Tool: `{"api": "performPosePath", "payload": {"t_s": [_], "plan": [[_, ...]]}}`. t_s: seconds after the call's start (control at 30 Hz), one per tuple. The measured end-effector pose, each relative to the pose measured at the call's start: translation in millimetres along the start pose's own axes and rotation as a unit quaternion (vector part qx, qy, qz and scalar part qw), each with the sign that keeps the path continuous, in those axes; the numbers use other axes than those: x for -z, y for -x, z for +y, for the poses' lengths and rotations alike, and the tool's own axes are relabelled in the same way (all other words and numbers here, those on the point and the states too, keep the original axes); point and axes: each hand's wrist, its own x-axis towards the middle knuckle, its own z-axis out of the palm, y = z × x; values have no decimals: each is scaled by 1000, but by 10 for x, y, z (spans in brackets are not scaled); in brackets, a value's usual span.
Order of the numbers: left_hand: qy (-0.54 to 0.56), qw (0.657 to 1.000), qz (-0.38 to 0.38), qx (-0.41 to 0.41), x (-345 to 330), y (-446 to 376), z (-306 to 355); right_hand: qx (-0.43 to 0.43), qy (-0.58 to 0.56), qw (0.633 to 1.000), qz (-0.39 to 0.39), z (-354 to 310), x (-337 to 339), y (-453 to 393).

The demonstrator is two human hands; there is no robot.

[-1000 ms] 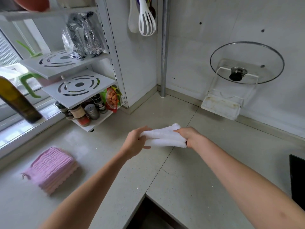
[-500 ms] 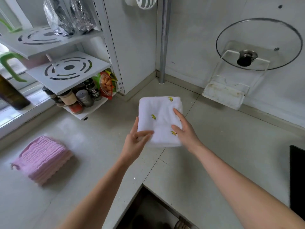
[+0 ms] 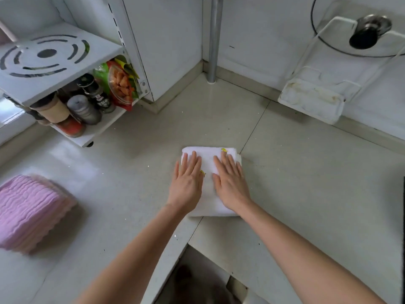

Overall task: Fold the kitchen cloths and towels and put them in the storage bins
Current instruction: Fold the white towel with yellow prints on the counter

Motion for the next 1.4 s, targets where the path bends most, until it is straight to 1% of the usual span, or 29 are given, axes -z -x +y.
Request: {"api": "performPosePath", "payload": {"t_s": [0.03,0.1,0.17,0.27,0.33,0.4,0.5,0.57,0.6,0.63,0.7,0.8,0.83,0.9,0.97,1.07,1.17,1.27,1.33,1.4], "plan": [[-17,999,-25,11,-75,-36,-53,-1,20,1000,-10,57,-80,-15],[-39,999,-27,8,-210,-54,-158,-22,29,999,-3,156,-199,-62],[-54,998,-22,-4,-263,-56,-207,-69,13,998,0,196,-228,-129],[-60,997,-44,11,-293,-89,-216,-161,-40,986,-13,214,-183,-209],[-24,997,-68,33,-240,-116,-167,-191,-66,979,-26,210,-140,-200],[39,992,-90,73,-163,-101,-100,-207,-91,974,-16,198,-122,-127],[131,981,-76,123,-11,-44,-4,-225,-135,963,56,156,-64,43],[211,962,-29,173,82,-44,23,-241,-162,953,91,147,-11,107],[251,945,-5,210,127,-51,20,-267,-193,940,84,136,35,106],[289,924,13,250,164,-57,7,-297,-229,925,63,134,76,88],[343,886,15,311,206,-36,-21,-326,-288,900,8,141,138,47],[362,864,-7,351,245,98,-43,-317,-377,868,-65,165,167,-22],[367,858,-1,360,264,159,-54,-306,-406,857,-89,144,168,-40],[383,844,45,371,338,328,-85,-271,-450,840,-132,22,160,-82],[405,823,106,384,453,592,-140,-225,-471,835,-174,-213,114,-125],[413,793,180,409,612,1113,-321,-147,-466,839,-238,-729,16,-117],[417,752,228,456,739,1631,-554,-79,-431,847,-301,-1263,-146,-12],[425,717,241,496,822,2057,-744,-29,-380,861,-337,-1682,-321,159],[429,704,240,512,864,2254,-839,-8,-354,870,-344,-1882,-405,269],[422,701,244,521,885,2403,-943,-1,-340,877,-340,-2032,-498,351]]}}
